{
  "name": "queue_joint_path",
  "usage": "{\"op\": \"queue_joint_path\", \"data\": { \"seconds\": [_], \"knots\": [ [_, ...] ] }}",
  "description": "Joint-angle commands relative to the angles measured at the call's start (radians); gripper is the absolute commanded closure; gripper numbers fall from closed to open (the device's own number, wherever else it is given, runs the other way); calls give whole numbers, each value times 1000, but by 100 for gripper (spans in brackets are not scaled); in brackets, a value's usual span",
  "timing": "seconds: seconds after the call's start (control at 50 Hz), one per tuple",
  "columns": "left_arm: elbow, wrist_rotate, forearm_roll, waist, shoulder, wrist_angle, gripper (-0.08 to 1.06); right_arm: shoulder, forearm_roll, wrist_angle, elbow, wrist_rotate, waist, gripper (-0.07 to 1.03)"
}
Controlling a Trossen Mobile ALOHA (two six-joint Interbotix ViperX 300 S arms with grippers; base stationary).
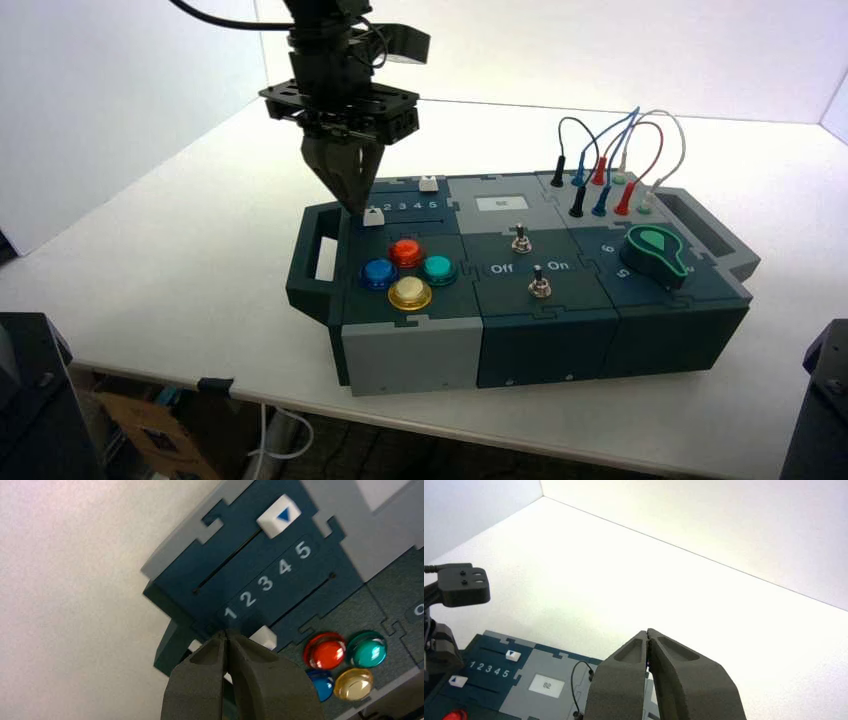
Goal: Move the bottom slider to position 3.
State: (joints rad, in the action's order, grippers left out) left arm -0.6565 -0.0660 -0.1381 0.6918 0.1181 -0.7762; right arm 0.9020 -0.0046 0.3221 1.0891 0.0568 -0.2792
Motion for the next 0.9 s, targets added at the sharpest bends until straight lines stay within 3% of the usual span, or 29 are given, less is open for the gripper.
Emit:
{"op": "queue_joint_path", "data": {
  "seconds": [0.02,0.46,0.9],
  "knots": [
    [-3,-3,-2,3,-49,-6,101,-2,-2,-12,-20,3,0,99],
    [-23,3,-25,46,-110,-37,101,-3,-2,-18,-20,3,2,99],
    [-23,-5,-18,58,-54,-26,101,3,-2,-18,-18,3,2,99]
  ]
}}
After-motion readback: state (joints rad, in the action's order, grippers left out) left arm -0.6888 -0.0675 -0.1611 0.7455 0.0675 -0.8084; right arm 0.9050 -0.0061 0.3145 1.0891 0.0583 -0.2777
